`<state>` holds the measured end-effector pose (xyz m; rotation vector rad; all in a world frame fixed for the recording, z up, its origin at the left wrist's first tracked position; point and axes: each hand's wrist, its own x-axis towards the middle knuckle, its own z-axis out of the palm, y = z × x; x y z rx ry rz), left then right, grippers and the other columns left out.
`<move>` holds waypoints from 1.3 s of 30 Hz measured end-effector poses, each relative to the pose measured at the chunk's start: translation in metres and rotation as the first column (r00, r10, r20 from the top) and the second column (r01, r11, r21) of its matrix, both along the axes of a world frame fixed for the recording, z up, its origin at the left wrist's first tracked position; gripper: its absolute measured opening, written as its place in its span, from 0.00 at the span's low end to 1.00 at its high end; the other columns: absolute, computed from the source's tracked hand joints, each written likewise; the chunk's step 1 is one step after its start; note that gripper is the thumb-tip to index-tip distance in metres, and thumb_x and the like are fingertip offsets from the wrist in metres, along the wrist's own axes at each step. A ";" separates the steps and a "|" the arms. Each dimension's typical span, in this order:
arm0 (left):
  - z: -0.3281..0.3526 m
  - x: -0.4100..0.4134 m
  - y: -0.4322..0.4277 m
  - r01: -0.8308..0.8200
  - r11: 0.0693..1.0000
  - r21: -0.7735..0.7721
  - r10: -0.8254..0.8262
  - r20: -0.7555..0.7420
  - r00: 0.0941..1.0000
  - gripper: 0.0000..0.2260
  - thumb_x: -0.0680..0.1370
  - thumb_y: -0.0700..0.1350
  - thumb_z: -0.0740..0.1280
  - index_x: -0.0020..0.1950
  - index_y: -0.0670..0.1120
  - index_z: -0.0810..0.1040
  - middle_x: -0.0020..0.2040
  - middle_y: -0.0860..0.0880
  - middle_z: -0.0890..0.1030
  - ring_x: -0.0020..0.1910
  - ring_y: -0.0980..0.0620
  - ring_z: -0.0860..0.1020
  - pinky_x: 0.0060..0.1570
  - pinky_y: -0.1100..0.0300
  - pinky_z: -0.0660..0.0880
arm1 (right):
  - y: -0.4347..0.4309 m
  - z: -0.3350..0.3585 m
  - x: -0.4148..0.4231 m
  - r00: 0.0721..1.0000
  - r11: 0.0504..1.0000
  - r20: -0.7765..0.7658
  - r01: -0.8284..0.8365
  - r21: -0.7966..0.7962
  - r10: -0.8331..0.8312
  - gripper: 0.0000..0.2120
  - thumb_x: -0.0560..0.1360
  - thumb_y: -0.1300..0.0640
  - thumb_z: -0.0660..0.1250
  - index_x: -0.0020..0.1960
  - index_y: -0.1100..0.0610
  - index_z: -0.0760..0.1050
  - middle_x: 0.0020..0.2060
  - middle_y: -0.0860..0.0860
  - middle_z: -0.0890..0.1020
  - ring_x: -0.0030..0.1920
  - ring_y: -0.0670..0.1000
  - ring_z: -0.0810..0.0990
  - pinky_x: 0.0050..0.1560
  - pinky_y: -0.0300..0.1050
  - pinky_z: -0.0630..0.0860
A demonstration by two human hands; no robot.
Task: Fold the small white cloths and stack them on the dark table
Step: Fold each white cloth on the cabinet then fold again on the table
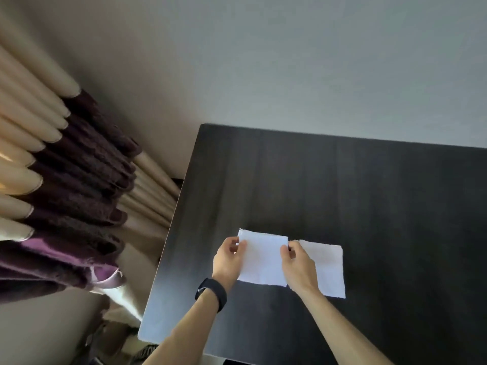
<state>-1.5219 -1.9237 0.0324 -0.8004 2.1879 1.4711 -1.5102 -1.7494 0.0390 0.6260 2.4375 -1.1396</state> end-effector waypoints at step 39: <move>-0.060 0.004 -0.032 0.526 0.316 -0.790 -0.856 0.002 0.517 0.34 0.81 0.64 0.52 0.82 0.48 0.52 0.82 0.51 0.49 0.80 0.50 0.49 0.77 0.42 0.49 | -0.038 -0.064 0.013 0.868 0.675 -0.041 -0.354 0.647 0.495 0.30 0.83 0.43 0.44 0.79 0.58 0.57 0.79 0.56 0.58 0.79 0.57 0.53 0.77 0.64 0.50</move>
